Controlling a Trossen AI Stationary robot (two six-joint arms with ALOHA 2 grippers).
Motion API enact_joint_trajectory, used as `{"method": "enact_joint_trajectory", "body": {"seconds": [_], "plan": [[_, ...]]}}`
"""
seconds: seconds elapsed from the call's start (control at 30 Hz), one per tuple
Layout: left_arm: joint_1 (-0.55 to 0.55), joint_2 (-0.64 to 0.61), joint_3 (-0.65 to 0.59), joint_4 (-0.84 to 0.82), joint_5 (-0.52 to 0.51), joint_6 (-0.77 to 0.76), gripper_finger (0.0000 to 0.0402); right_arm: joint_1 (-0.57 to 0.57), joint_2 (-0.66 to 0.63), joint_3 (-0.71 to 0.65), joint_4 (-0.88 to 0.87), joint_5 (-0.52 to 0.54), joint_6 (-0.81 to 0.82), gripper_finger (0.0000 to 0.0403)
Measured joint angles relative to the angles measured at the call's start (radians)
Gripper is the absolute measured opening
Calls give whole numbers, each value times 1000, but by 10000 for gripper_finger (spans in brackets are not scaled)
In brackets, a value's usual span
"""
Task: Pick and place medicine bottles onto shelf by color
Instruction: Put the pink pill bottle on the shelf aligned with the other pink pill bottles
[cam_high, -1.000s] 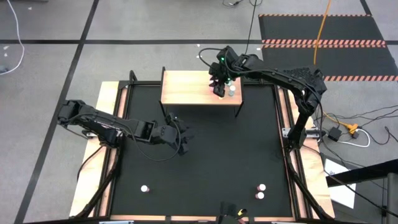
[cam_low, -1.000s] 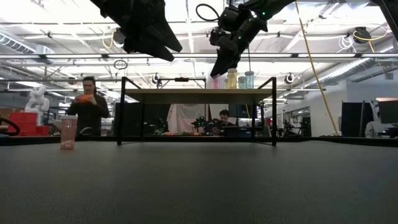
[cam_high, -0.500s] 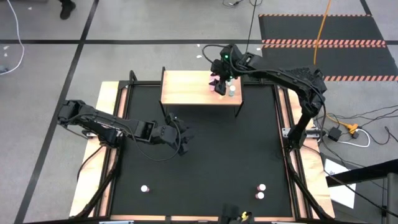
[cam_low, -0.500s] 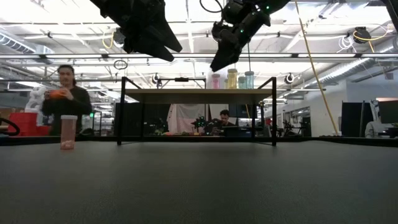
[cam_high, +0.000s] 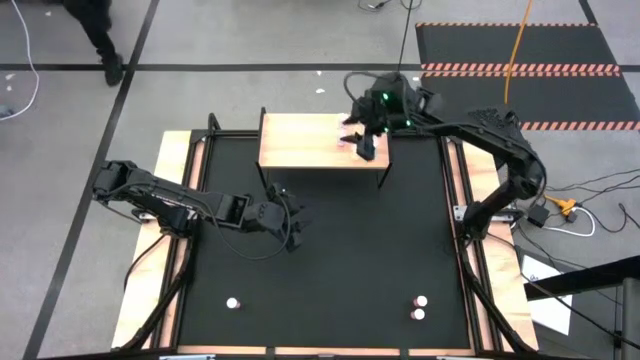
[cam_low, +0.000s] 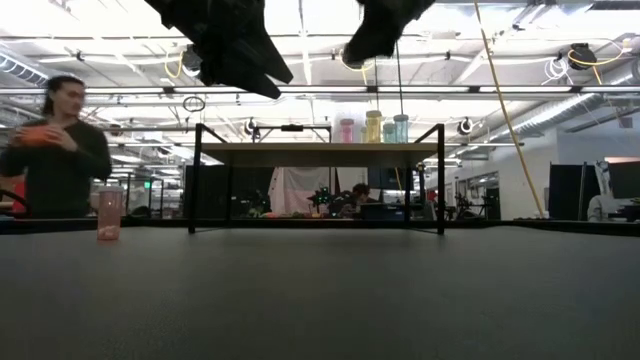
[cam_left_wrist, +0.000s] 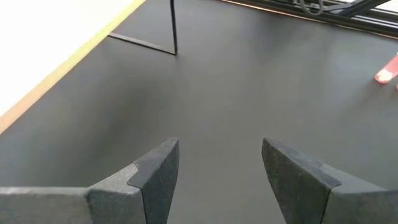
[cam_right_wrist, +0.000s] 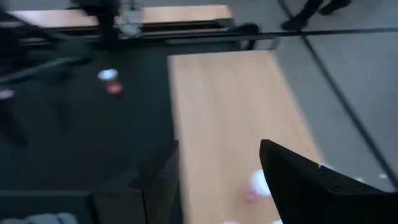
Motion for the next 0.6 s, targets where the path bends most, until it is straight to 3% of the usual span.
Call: {"method": "enact_joint_trajectory", "body": {"seconds": [0.17,0.33,0.47,0.6], "plan": [[-24,0,0,0,4,1,230,173,-51,0,-207,115,101,219],[-61,0,0,1,20,3,230,456,-72,0,-447,255,287,219],[-83,0,0,1,30,55,230,704,-70,-1,-511,378,489,219],[-87,0,0,2,57,106,230,895,-73,-42,-453,454,708,219]]}}
